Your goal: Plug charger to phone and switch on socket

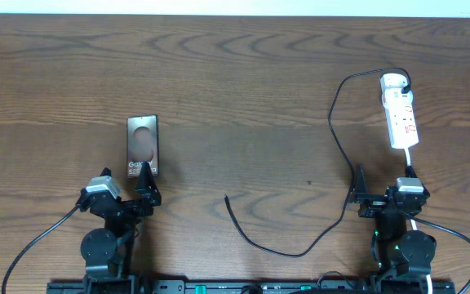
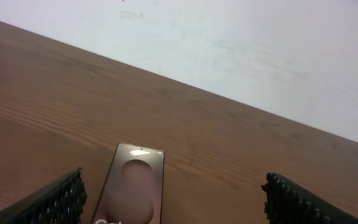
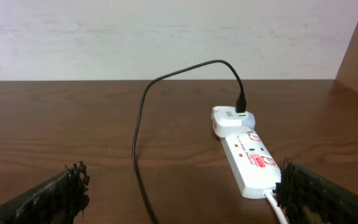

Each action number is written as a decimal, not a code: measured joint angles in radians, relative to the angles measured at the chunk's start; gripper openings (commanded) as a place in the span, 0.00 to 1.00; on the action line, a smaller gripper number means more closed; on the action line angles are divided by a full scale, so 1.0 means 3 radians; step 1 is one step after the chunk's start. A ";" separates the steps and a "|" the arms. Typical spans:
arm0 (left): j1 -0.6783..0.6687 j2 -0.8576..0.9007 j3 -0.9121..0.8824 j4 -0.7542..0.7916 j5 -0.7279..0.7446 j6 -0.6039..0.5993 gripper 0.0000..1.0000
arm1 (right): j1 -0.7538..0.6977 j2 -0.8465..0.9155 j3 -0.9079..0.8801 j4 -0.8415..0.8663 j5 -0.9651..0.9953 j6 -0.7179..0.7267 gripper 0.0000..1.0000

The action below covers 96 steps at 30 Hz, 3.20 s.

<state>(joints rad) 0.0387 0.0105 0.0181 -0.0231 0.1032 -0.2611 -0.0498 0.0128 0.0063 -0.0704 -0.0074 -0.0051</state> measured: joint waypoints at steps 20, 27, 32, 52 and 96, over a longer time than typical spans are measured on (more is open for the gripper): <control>0.0003 0.1737 0.1272 -0.0369 0.0261 0.0407 0.89 | 0.0000 0.0004 0.0000 0.0000 0.0000 -0.0001 0.99; 0.0003 0.3199 0.2876 -0.1369 0.0275 0.0748 0.89 | 0.0000 0.0010 0.0001 0.0009 0.0000 -0.0001 0.99; 0.0008 0.4125 0.4129 -0.2360 0.0276 0.0941 0.89 | 0.0000 0.0017 0.0001 -0.0001 0.0000 -0.0001 0.99; 0.0043 0.5245 0.4959 -0.3098 0.0275 0.1059 0.98 | 0.0000 0.0017 0.0001 -0.0001 0.0000 -0.0001 0.99; 0.0043 0.6237 0.4285 -0.2630 0.0006 0.1109 0.98 | 0.0000 0.0017 0.0001 0.0000 0.0000 -0.0001 0.99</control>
<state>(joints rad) 0.0517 1.8816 1.3037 -0.8120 0.1051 0.0715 -0.0498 0.0177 0.0067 -0.0704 -0.0074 -0.0055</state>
